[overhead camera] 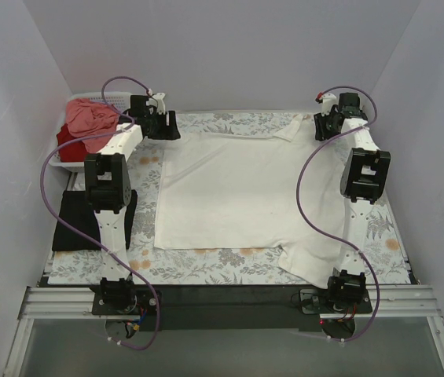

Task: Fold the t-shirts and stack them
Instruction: Flatten the tshirt out, then fold the tshirt

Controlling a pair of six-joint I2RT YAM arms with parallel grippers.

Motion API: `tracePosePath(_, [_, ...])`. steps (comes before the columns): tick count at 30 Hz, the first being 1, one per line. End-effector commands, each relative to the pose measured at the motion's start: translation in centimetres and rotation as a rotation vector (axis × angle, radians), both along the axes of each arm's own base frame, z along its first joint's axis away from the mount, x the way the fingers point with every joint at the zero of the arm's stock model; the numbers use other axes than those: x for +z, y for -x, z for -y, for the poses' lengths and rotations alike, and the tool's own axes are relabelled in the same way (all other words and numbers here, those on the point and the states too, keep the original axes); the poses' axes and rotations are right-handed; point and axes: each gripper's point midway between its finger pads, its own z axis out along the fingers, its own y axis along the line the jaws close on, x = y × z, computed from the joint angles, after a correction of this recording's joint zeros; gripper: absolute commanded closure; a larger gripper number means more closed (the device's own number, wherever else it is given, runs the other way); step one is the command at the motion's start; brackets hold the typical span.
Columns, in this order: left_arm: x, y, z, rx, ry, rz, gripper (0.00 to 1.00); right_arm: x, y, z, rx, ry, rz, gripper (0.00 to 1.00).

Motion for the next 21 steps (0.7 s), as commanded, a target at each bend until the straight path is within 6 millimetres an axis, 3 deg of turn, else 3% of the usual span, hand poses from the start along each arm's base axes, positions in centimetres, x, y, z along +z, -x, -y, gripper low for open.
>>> tracePosePath(1, [1.1,-1.6,-1.4,0.041,-0.012,0.038,0.37,-0.7,0.5,-1.0,0.066,0.036,-0.027,0.58])
tracePosePath(3, [1.1,-2.0,-1.6,0.049,-0.011,0.043,0.37,-1.0,0.7,-1.8,0.102,0.057,-0.033,0.65])
tracePosePath(5, [1.4,-2.4,-1.9,0.059,-0.020,0.052,0.37,-1.2,0.9,-2.4,0.120,0.068,-0.037,0.79])
tracePosePath(9, [0.8,-3.4,-2.6,0.093,-0.055,0.062,0.37,-1.5,0.9,-2.2,0.123,0.089,-0.039,0.97])
tracePosePath(16, [0.3,-5.5,-3.4,0.105,-0.097,0.102,0.40,-1.8,1.1,-2.1,0.123,0.098,-0.045,0.99])
tracePosePath(21, [-1.7,-5.4,-3.1,0.086,-0.095,0.065,0.45,-1.8,1.2,-2.1,0.126,0.096,-0.043,0.99])
